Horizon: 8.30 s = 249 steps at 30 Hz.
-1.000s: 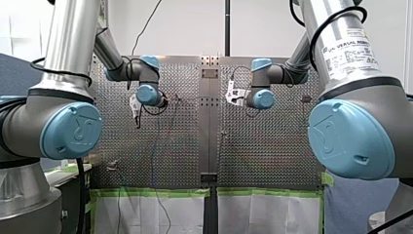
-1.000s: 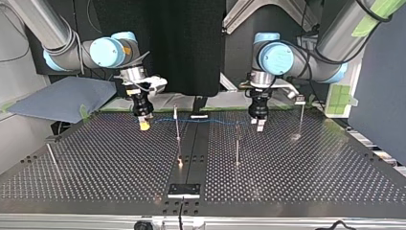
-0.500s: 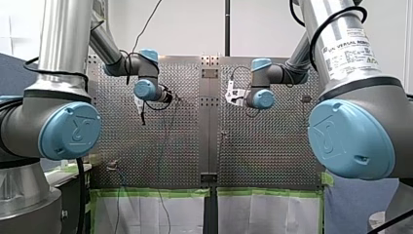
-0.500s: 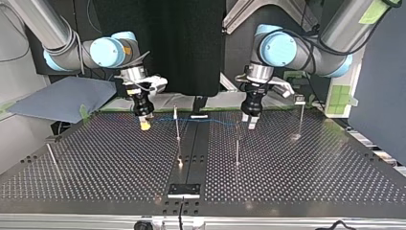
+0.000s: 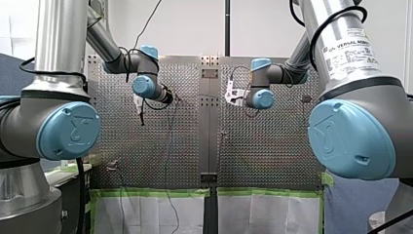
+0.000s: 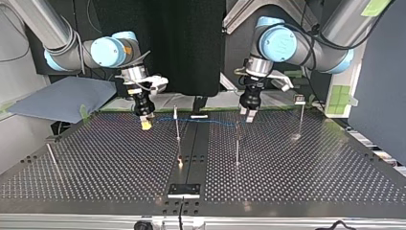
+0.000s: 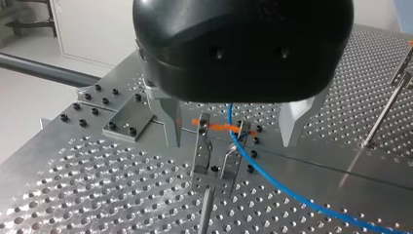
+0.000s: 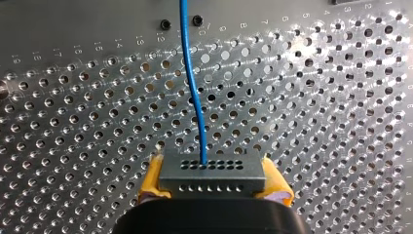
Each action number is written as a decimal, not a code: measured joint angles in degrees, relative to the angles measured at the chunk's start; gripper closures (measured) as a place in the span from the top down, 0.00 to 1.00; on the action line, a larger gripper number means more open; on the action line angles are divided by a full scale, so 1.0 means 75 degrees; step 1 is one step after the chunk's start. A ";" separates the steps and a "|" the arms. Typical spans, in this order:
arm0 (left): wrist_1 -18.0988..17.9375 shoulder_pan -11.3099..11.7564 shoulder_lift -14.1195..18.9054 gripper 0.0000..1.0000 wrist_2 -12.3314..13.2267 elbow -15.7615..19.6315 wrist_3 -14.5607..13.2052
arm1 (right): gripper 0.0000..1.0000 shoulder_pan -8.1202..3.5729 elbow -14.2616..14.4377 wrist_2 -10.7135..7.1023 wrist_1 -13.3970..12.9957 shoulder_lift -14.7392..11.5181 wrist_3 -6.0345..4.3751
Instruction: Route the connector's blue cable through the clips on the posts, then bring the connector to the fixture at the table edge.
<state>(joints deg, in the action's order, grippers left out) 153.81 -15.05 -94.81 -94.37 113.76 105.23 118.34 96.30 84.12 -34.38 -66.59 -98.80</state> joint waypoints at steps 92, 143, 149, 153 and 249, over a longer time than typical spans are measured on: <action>-0.0798 -0.1396 -0.1190 1.00 -0.1823 -0.1057 -0.1238 | 0.00 0.0038 0.0000 -0.0305 0.0078 0.0071 -0.0274; -0.0679 -0.1760 -0.1689 0.00 -0.2913 -0.1765 -0.1795 | 0.00 0.0069 0.0001 -0.0305 0.0115 0.0094 -0.0235; -0.0709 -0.1765 -0.1688 0.00 -0.2917 -0.1766 -0.1683 | 0.00 0.0073 0.0000 -0.0305 0.0142 0.0094 -0.0231; -0.0731 -0.1735 -0.1688 0.00 -0.2778 -0.1762 -0.1457 | 0.00 0.0080 0.0000 -0.0305 0.0161 0.0094 -0.0225; -0.2706 -0.2610 -0.3974 0.00 -0.2812 -0.1304 -0.0957 | 0.00 -0.1244 0.1708 -0.0191 -0.1382 0.1198 0.0167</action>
<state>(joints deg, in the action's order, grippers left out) 133.52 -34.63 -124.62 -115.46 103.98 98.05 109.01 109.11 82.69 -44.75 -57.61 -97.55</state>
